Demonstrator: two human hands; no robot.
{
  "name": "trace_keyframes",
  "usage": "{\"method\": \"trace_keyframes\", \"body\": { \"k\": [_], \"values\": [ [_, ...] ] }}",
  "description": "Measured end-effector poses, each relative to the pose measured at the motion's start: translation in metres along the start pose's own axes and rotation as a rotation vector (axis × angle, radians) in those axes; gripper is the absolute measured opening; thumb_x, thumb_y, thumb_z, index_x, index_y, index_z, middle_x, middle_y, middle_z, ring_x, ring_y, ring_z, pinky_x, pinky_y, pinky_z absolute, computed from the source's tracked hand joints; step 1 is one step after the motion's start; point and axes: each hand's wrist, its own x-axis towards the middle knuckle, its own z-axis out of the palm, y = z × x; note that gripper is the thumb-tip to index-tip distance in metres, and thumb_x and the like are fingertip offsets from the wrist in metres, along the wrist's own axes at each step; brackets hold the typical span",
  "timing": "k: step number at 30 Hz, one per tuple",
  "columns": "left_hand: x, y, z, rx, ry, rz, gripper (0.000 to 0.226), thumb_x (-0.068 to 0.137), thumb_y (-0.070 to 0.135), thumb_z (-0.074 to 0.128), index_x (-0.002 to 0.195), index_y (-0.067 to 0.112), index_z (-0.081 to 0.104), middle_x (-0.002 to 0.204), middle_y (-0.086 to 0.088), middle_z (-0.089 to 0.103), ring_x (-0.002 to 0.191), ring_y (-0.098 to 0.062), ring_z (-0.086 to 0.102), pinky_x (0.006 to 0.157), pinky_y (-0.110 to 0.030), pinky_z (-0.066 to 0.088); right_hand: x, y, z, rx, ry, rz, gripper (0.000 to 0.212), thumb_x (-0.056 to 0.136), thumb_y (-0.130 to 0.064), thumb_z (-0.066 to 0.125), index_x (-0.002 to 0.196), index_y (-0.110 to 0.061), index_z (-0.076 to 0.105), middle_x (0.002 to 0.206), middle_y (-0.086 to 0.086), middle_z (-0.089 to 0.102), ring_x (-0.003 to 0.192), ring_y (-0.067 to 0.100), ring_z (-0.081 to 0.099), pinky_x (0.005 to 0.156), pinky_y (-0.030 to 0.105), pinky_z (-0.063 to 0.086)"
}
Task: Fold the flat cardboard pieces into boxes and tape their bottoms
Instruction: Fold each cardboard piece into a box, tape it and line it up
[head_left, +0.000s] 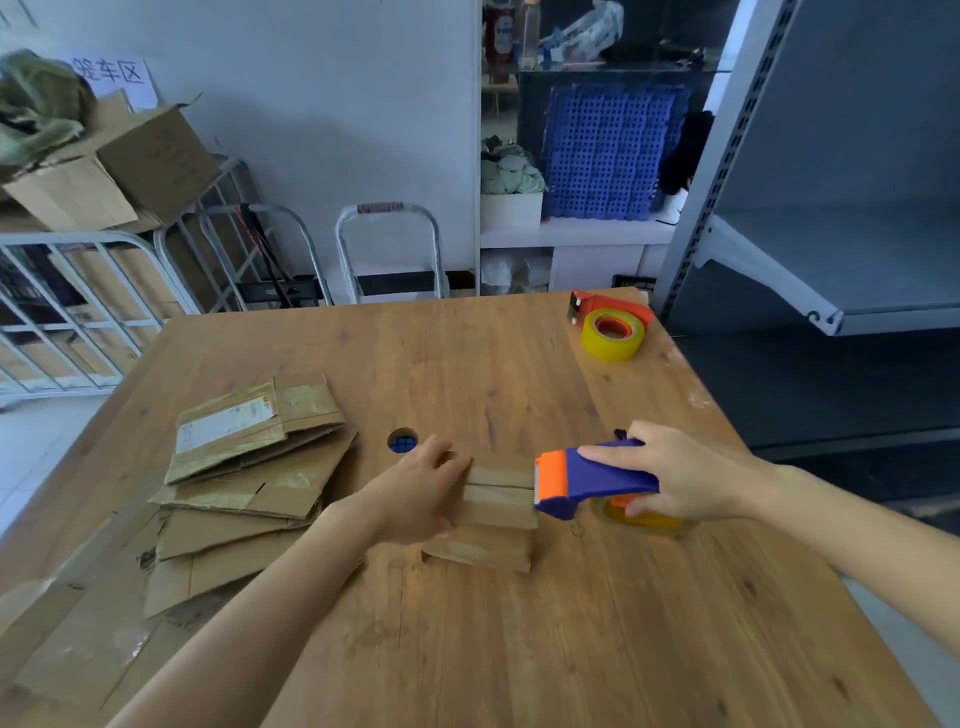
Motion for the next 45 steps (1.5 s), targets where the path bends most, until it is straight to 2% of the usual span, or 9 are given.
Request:
{"method": "trace_keyframes", "body": {
  "k": [3,9,15,22,33,35,37,39,45],
  "values": [
    [0.002,0.026,0.003,0.024,-0.005,-0.041,0.075,0.088,0.014,0.059,0.151,0.008,0.019,0.16,-0.01,-0.009,0.148,-0.026,0.01,0.115,-0.033,0.028,-0.002,0.0,0.002,-0.015,0.023,-0.009,0.079,0.089,-0.049,0.061,0.149,-0.051,0.009,0.104,-0.007,0.033,0.087,0.009,0.044,0.079,0.022,0.044],
    [0.007,0.048,0.036,0.153,0.125,-0.096,0.105,0.084,0.076,0.038,0.151,0.018,-0.018,0.158,-0.009,-0.022,0.145,-0.027,-0.023,0.114,-0.041,-0.015,-0.012,0.009,0.003,0.001,0.071,-0.029,0.071,0.093,-0.051,0.054,0.149,-0.05,0.011,0.105,-0.008,0.037,0.085,0.007,0.044,0.07,0.014,0.036],
    [0.011,0.042,0.044,0.241,0.184,-0.066,0.095,0.081,0.076,0.013,0.153,0.019,-0.013,0.16,-0.003,-0.018,0.146,-0.024,-0.019,0.112,-0.037,-0.015,-0.024,0.0,-0.013,-0.05,0.108,-0.074,0.07,0.095,-0.051,0.05,0.149,-0.05,0.007,0.11,-0.004,0.039,0.088,0.01,0.047,0.077,0.02,0.043],
    [0.01,0.036,0.046,0.242,0.17,-0.011,0.105,0.069,0.084,-0.005,0.153,0.02,-0.013,0.157,-0.001,-0.02,0.146,-0.023,-0.019,0.112,-0.036,-0.015,-0.041,0.008,-0.006,-0.047,0.014,-0.023,0.086,0.085,-0.054,0.063,0.147,-0.055,0.004,0.109,-0.007,0.037,0.084,0.007,0.043,0.066,0.016,0.033],
    [0.008,0.037,0.042,0.178,0.108,-0.01,0.098,0.076,0.083,0.003,0.151,0.023,-0.017,0.155,0.005,-0.025,0.143,-0.018,-0.025,0.113,-0.032,-0.017,-0.049,0.026,0.042,0.031,0.045,0.053,0.077,0.091,-0.05,0.057,0.151,-0.046,0.007,0.11,-0.003,0.037,0.091,0.011,0.042,0.08,0.023,0.042],
    [0.008,0.043,0.034,0.079,0.081,-0.036,0.1,0.075,0.084,0.001,0.154,0.023,-0.007,0.156,0.007,-0.018,0.145,-0.019,-0.02,0.116,-0.035,-0.012,-0.046,0.024,0.047,0.035,0.049,0.045,0.076,0.093,-0.048,0.056,0.152,-0.043,0.008,0.108,-0.003,0.033,0.09,0.011,0.039,0.076,0.024,0.038],
    [0.015,0.053,0.027,-0.065,0.124,-0.113,0.097,0.076,0.081,0.007,0.148,0.02,0.028,0.157,0.005,0.021,0.147,-0.026,0.011,0.12,-0.039,0.01,-0.044,0.019,0.049,0.019,0.062,0.036,0.075,0.094,-0.047,0.054,0.152,-0.042,0.008,0.11,-0.001,0.034,0.088,0.01,0.036,0.072,0.022,0.031],
    [0.027,0.069,0.023,-0.069,0.225,-0.234,0.077,0.078,0.079,0.017,0.116,0.02,0.05,0.123,0.002,0.053,0.121,-0.024,0.044,0.107,-0.041,0.033,-0.042,0.015,0.051,-0.012,0.068,0.028,0.075,0.095,-0.047,0.053,0.153,-0.042,0.005,0.116,0.002,0.038,0.087,0.011,0.036,0.07,0.021,0.029],
    [0.049,0.092,0.042,0.039,0.17,-0.352,0.068,0.091,0.069,0.021,0.149,0.034,0.014,0.147,-0.01,0.027,0.143,-0.035,0.007,0.111,-0.065,0.001,-0.051,0.025,0.056,0.014,0.053,0.037,0.082,0.089,-0.058,0.055,0.152,-0.044,0.005,0.113,-0.001,0.037,0.088,0.01,0.039,0.071,0.02,0.033]
  ]
}}
